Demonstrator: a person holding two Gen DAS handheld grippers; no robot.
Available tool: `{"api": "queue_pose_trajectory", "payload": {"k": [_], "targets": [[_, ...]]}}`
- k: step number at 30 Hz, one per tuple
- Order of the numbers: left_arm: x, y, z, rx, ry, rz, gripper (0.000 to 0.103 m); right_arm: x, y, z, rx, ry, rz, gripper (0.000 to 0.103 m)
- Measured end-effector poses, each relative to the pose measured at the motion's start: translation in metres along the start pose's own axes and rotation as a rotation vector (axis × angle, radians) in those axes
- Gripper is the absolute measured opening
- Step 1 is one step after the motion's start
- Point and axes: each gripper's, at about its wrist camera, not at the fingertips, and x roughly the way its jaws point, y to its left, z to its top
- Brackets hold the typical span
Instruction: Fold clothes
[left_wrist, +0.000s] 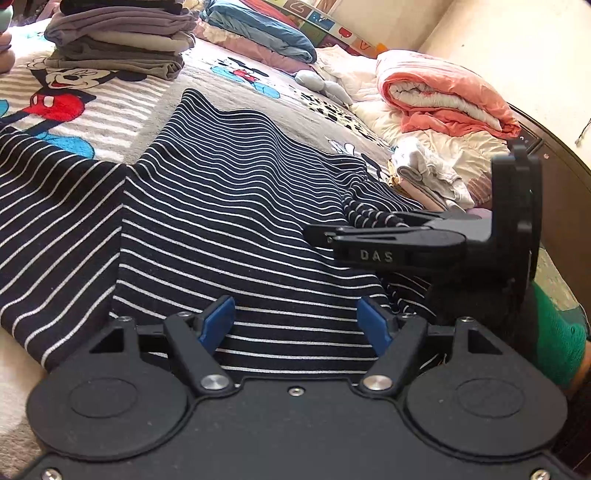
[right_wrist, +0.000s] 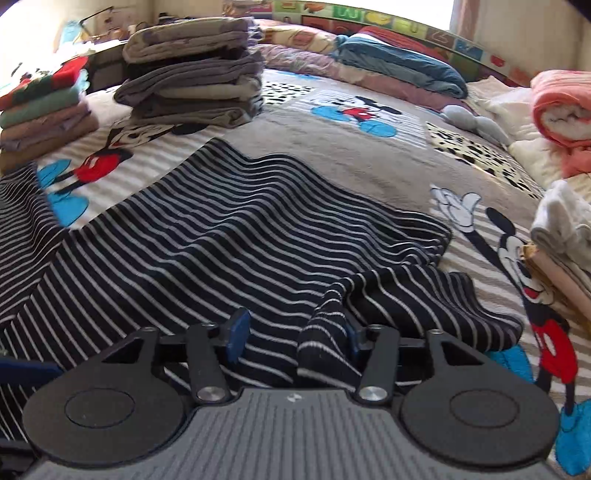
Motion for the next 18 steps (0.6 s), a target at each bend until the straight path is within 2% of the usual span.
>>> {"api": "queue_pose_trajectory", "payload": {"k": [3,5,8,9,12,15,18], "targets": [[0.0,0.002,0.002,-0.015,0.004,-0.01,0.073,-0.016,0.0,-0.009,0.006,-0.046,0.06,0.068],[0.001,0.002,0.003,-0.017,0.007,-0.013,0.073,-0.037,-0.014,-0.014,0.079,-0.122,0.14,0.069],[0.002,0.001,0.003,-0.01,0.011,-0.014,0.073,-0.069,-0.046,-0.028,0.207,-0.24,0.194,0.069],[0.002,0.001,0.003,-0.008,0.012,-0.014,0.073,-0.077,-0.058,-0.033,0.253,-0.272,0.199,0.07],[0.004,0.0,0.003,-0.002,0.015,-0.011,0.073,-0.088,-0.101,-0.054,0.418,-0.329,0.135,0.07],[0.005,0.0,0.002,0.01,0.017,-0.005,0.073,-0.081,-0.137,-0.074,0.576,-0.32,0.09,0.07],[0.007,-0.002,0.0,0.027,0.017,0.004,0.073,-0.064,-0.159,-0.09,0.742,-0.305,0.124,0.071]]}}
